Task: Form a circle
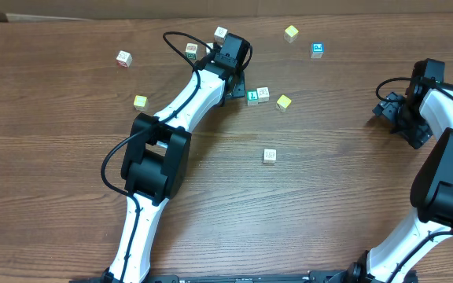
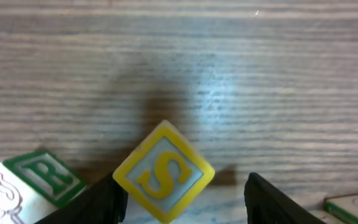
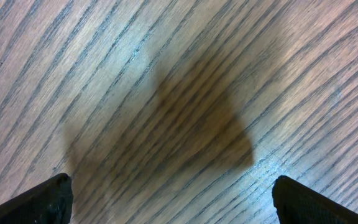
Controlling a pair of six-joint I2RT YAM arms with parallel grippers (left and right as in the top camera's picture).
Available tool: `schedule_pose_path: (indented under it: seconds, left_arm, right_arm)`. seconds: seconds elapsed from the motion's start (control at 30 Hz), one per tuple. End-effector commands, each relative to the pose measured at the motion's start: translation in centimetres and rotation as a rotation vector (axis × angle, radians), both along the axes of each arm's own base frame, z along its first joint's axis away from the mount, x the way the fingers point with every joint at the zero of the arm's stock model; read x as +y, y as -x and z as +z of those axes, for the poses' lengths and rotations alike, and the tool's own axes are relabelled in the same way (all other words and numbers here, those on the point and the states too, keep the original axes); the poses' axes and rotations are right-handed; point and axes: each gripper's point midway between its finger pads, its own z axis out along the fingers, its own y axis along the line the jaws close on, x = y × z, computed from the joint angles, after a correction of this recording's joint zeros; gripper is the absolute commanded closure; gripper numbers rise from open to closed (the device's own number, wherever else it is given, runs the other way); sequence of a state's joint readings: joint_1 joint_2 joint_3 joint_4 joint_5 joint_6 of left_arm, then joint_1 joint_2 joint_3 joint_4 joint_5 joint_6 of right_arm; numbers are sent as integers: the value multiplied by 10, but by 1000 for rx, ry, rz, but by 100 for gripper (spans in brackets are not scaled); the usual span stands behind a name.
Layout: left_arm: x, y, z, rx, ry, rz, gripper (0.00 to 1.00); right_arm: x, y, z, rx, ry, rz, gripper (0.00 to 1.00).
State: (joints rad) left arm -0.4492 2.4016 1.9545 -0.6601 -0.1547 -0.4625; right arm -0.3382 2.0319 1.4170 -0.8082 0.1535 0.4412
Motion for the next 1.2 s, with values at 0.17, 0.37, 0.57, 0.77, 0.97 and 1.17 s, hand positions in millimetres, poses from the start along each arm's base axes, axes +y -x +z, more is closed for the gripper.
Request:
schedule_pose_path:
  seconds: [0.17, 0.37, 0.57, 0.77, 0.97, 1.17]
  left_arm:
    - [3, -10, -2, -39, -16, -5, 39]
    - [5, -15, 1, -67, -25, 10, 44]
    - [6, -18, 2, -81, -30, 16, 50]
    - [7, -18, 1, -80, -34, 18, 53]
    - [8, -15, -1, -65, -41, 17, 58]
    - [9, -13, -2, -58, -44, 16, 59]
  right_arm:
    - [0, -2, 10, -25, 11, -2, 0]
    - [-1, -2, 10, -25, 11, -2, 0]
    - [-1, -2, 10, -25, 11, -2, 0]
    - [0, -2, 10, -25, 11, -2, 0]
    - [0, -2, 10, -25, 11, -2, 0]
    - [-1, -2, 10, -25, 11, -2, 0]
